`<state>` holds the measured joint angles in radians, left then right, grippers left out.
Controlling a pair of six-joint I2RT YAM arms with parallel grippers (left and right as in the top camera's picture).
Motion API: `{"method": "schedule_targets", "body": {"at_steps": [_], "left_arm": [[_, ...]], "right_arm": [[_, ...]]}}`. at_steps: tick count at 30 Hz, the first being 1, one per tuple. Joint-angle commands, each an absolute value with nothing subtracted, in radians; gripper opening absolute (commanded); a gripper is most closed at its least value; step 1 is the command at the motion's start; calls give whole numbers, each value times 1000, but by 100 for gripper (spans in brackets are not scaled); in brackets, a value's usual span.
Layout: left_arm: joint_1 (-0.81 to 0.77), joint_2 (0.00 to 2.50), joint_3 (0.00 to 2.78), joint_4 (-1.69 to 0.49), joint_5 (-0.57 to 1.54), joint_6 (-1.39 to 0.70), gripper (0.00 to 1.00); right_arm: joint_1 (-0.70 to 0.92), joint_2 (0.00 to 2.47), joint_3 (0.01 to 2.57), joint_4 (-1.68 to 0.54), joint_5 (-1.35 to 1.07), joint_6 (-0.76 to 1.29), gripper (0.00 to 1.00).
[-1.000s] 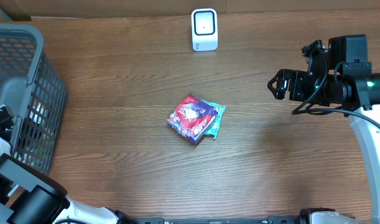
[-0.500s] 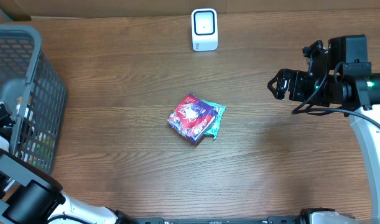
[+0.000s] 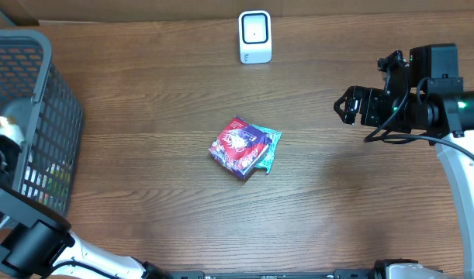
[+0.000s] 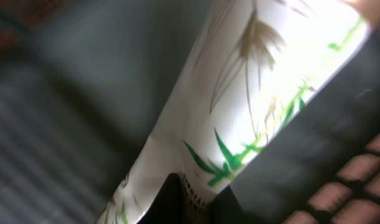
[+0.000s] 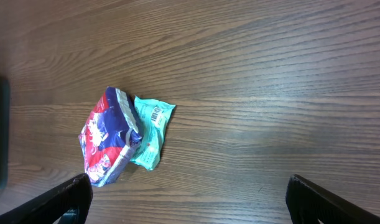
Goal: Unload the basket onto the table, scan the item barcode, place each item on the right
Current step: 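Grasp the white bamboo-print bottle in the basket with left gripper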
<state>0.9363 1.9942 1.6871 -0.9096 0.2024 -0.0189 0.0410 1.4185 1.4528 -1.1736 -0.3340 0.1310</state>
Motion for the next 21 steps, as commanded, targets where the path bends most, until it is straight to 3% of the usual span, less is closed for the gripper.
{"method": "schedule_targets", "body": {"at_steps": [1,8,21], "left_arm": [[927,1965,1911,-991,287,-144,4],[915,1965,2166,-1168,302,-143,4],[915,1966,2173,-1234,296,-143,4]], "right_arm": [[45,1421,1458,-1171,-338,135,100],[45,1421,1458,-1169,-338,135,100],[45,1421,1458,-1161,-338,134,100]]}}
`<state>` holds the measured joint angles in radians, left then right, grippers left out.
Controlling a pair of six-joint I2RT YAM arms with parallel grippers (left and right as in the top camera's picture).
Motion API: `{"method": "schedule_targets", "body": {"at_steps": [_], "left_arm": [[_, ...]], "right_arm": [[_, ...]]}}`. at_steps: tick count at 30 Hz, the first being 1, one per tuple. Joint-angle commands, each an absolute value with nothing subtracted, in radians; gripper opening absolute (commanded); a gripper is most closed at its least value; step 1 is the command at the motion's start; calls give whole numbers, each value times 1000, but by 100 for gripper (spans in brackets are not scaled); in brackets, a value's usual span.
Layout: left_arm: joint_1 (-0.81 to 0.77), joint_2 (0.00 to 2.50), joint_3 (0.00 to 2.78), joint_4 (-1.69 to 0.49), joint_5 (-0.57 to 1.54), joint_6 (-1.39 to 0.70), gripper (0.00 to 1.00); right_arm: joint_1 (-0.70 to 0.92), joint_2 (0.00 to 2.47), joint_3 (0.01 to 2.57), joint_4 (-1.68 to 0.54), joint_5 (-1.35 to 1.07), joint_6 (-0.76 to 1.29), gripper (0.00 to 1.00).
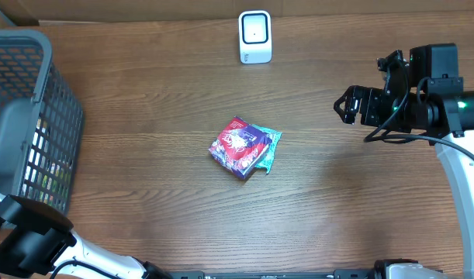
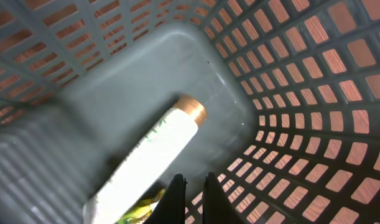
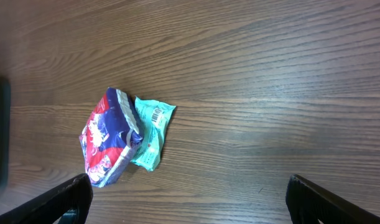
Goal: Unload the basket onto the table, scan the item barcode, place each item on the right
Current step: 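Grasp the white bamboo-print bottle in the basket with left gripper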
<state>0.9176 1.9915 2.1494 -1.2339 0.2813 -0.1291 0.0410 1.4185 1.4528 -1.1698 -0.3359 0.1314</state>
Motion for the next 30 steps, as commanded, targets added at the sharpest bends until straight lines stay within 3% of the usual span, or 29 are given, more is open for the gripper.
{"method": "schedule_targets", "body": {"at_steps": [1,3,4,5,6,7,8,19,30], "left_arm": [[915,1965,2173,-1235,296,-143,4],[915,1966,2172,-1238,292,-141,4],[915,1967,2168,-1237,280,-140,11],[915,1969,2161,-1234,268,-130,36],[914,1971,2150,-1229,249,-128,68],[914,1975,2137,-1220,228,-127,89],[914,1975,2119,-1206,213,-127,97],[899,1977,1729,-942,201,68,100],[894,1979,1447,-705,89,113,100]], "right_arm": [[45,1421,1458,-1161,-338,134,100],[45,1421,1458,-1160,-338,134,100],[45,1421,1458,-1160,-338,134,100],[45,1422,1458,-1159,-338,134,100],[45,1422,1458,-1158,-338,134,100],[45,1422,1458,-1157,-338,134,100],[45,1422,1458,-1156,-338,134,100],[45,1422,1458,-1143,-337,134,100],[45,1422,1458,-1134,-337,134,100]]}}
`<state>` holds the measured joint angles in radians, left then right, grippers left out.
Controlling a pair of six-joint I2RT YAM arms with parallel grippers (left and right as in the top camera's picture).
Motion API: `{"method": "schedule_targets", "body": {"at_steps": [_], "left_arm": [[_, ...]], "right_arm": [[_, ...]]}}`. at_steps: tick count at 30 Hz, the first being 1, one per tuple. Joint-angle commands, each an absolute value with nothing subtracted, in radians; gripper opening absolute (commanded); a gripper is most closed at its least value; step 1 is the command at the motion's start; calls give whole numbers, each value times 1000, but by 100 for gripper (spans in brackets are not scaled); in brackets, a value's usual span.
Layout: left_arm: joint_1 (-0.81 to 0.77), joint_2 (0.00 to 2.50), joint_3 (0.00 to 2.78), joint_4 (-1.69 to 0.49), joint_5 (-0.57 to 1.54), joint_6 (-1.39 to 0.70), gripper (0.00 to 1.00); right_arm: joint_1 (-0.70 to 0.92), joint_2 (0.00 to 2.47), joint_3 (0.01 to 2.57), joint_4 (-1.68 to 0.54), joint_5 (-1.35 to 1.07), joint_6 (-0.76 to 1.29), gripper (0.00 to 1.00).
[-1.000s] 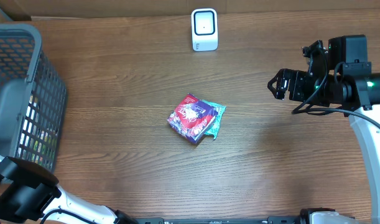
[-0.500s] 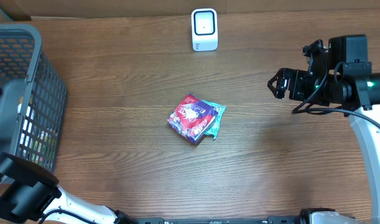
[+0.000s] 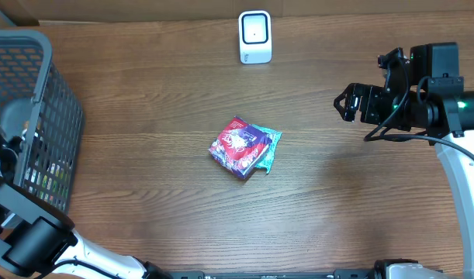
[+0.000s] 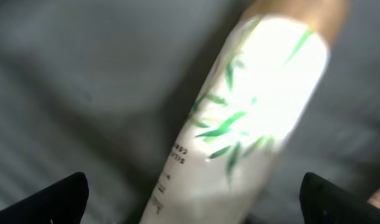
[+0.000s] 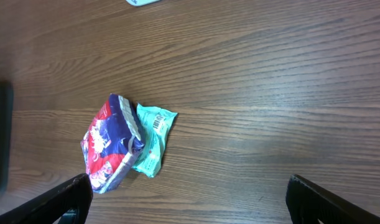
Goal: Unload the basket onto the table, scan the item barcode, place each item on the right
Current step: 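Grasp the white bamboo-print bottle in the basket with left gripper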
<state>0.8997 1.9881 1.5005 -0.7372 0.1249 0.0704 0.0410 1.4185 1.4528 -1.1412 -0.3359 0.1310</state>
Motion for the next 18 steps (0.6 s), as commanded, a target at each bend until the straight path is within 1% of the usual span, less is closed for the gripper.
{"method": "schedule_targets", "body": {"at_steps": [1,3,4,5,6,7,8,10,15,18], "left_arm": [[894,1979,1431,-689,91,113,100],[893,1979,1406,-655,105,112,96],[893,1979,1399,-647,105,112,93],[893,1979,1393,-640,105,112,87],[893,1979,1391,-636,104,112,72],[893,1979,1390,-632,104,112,45],[893,1979,1390,-629,103,112,24],[893,1979,1390,-626,104,112,4],[893,1978,1396,-629,105,106,4],[893,1978,1449,-672,109,84,4]], "right_arm": [[45,1422,1458,-1135,-337,134,100],[45,1422,1458,-1135,-337,134,100],[45,1422,1458,-1135,-337,134,100],[45,1422,1458,-1136,-338,134,100],[45,1422,1458,-1136,-338,134,100],[45,1422,1458,-1136,-338,134,100],[45,1422,1458,-1135,-338,134,100],[45,1422,1458,-1135,-338,135,100],[45,1422,1458,-1138,-338,135,100],[45,1422,1458,-1144,-338,135,100]]}}
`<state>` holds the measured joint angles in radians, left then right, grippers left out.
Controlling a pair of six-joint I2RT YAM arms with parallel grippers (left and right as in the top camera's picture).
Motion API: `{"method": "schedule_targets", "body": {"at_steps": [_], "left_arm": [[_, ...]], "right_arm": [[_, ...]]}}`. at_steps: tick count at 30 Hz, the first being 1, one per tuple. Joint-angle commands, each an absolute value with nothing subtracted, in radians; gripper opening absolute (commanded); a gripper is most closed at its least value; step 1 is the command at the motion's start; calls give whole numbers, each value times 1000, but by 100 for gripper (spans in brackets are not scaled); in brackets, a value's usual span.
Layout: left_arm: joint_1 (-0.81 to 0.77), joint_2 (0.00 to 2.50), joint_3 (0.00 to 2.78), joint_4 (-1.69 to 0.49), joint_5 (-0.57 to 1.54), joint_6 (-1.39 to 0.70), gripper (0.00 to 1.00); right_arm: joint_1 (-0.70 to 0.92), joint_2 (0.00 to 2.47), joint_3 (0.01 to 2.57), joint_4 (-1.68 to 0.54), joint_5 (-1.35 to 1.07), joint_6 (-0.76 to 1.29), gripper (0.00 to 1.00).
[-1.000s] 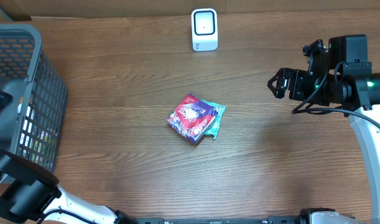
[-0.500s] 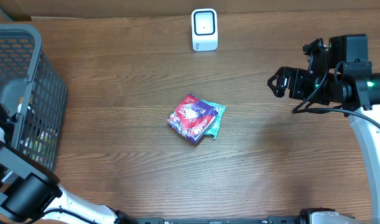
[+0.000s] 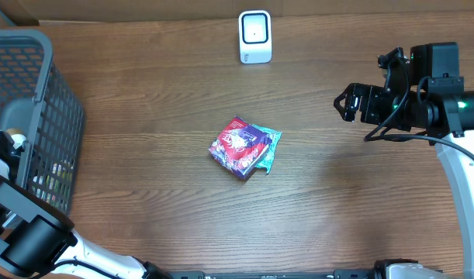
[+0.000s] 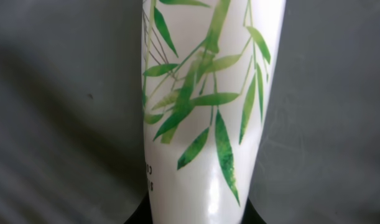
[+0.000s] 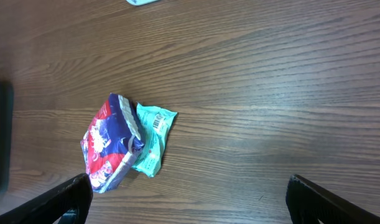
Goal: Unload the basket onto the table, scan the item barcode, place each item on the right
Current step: 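Grasp the white bamboo-print bottle in the basket with left gripper, then lay the white bottle left of the bags and release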
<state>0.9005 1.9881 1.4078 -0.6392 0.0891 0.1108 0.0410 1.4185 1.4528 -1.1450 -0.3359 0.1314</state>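
A white tube (image 4: 202, 112) printed with green bamboo leaves fills the left wrist view, lying on the grey floor of the basket (image 4: 59, 93). My left gripper (image 4: 196, 219) is down inside the basket (image 3: 35, 39), its dark fingers (image 4: 137, 214) pressed against both sides of the tube, shut on it. The white scanner (image 3: 254, 36) stands at the table's far edge. My right gripper (image 3: 347, 105) hovers open at the right, with nothing between its fingers (image 5: 71, 199).
A red and purple packet (image 3: 238, 147) lies mid-table on top of a teal packet (image 3: 271, 147); both also show as the red packet (image 5: 107, 152) and the teal packet (image 5: 153, 140), whose barcode faces up. Other items lie low in the basket.
My left gripper was wide open just above the tube; now it sits lower, with its fingers closed against the tube's sides. The right arm and the packets have not moved.
My left gripper was first shut and close against the tube in the basket. Then it was higher, still shut, with the whole tube lying below. Later it was open low over the tube, and now it grips it. The right gripper stayed open throughout.
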Motion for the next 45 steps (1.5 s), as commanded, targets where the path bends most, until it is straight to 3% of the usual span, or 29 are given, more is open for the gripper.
{"method": "schedule_targets", "body": {"at_steps": [1,15,24,30,35,45], "left_arm": [[893,1978,1487,-699,116,69,4],[772,1978,2379,-1216,228,-94,4],[499,1961,2769,-1480,251,-44,4],[266,1963,2723,-1618,253,13,4],[68,1964,2518,-1648,250,89,4],[-159,1964,1873,-1369,175,65,4]], "right_arm": [[45,1422,1458,-1147,-338,134,100],[45,1422,1458,-1147,-338,134,100],[45,1422,1458,-1150,-338,134,100],[45,1422,1458,-1150,-337,134,100],[45,1423,1458,-1129,-338,134,100],[45,1452,1457,-1146,-337,134,100]]}}
